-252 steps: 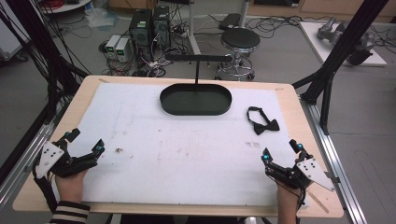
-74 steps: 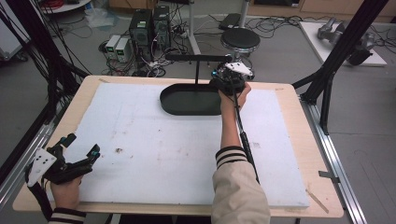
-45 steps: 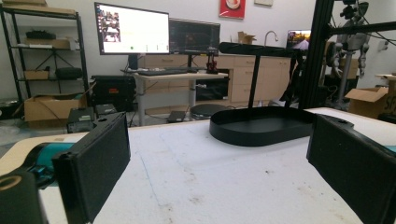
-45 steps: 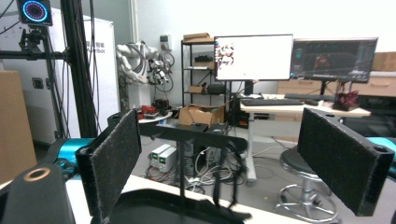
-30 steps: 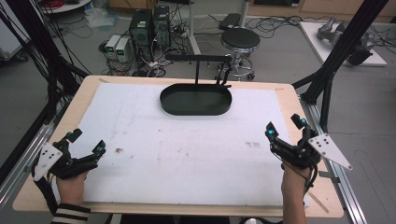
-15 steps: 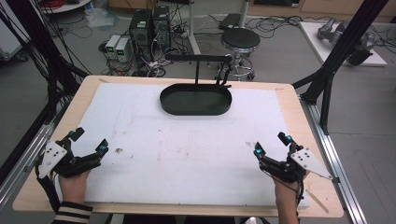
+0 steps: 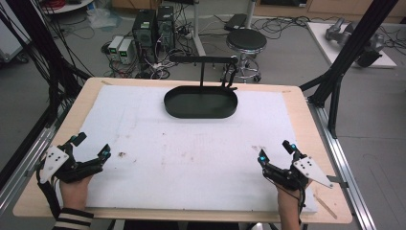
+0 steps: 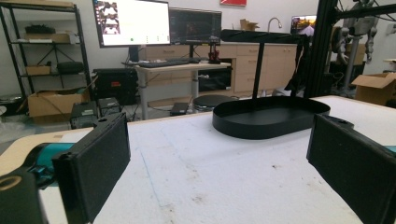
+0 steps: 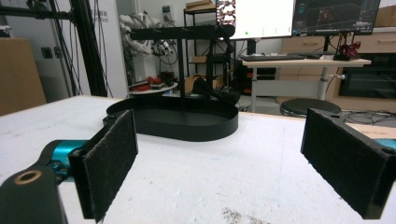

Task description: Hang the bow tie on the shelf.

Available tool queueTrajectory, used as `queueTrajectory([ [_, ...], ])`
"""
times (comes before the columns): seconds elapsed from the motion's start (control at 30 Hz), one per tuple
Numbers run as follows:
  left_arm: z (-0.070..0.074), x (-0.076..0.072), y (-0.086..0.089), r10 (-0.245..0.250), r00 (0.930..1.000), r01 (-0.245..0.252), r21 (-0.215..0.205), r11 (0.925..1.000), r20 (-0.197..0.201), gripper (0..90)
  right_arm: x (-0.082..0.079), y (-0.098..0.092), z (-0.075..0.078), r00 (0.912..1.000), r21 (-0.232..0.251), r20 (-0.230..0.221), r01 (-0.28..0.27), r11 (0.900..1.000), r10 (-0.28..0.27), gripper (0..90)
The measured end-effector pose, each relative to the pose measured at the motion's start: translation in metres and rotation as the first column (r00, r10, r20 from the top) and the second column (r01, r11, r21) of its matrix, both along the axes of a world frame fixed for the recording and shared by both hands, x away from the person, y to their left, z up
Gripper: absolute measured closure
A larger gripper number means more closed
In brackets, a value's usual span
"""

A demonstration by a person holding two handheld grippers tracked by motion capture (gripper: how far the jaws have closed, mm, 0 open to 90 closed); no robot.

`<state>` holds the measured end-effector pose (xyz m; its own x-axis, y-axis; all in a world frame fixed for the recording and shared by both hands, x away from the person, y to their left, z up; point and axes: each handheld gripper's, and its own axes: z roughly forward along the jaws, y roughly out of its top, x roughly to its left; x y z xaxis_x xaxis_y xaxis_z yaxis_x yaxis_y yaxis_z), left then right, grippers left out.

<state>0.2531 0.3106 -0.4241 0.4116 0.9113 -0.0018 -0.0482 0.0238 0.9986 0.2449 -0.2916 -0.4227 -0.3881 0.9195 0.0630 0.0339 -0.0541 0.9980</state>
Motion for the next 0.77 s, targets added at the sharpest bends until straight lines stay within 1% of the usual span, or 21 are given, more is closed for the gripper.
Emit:
queueTrajectory([
  [0.13,0.0001,-0.0012,0.0028,0.005,1.0000,-0.005,-0.004,1.0000,0.003,6.6,0.0011,0.0016,0.0000,1.0000,-0.010,0.003,0.004,1.000,-0.004,10.2],
  [0.23,-0.0007,-0.0013,0.0032,0.000,1.0000,0.000,-0.002,1.0000,0.001,6.6,0.0019,0.0025,0.0001,1.0000,-0.017,0.004,0.005,1.000,-0.005,10.2],
  [0.33,-0.0008,-0.0010,0.0029,-0.002,1.0000,0.002,-0.001,1.0000,0.001,6.6,0.0013,0.0017,0.0003,0.9999,-0.010,0.006,0.010,1.000,-0.010,10.1],
  [0.57,-0.0006,-0.0007,0.0031,-0.002,1.0000,0.002,-0.004,1.0000,0.002,6.6,0.0007,0.0002,0.0005,0.9999,-0.013,0.001,0.016,1.000,-0.016,10.2],
  [0.77,-0.0004,-0.0007,0.0032,-0.004,1.0000,0.004,-0.003,1.0000,0.002,6.6,0.0003,-0.0007,0.0013,0.9997,-0.020,0.011,0.022,1.000,-0.021,10.2],
])
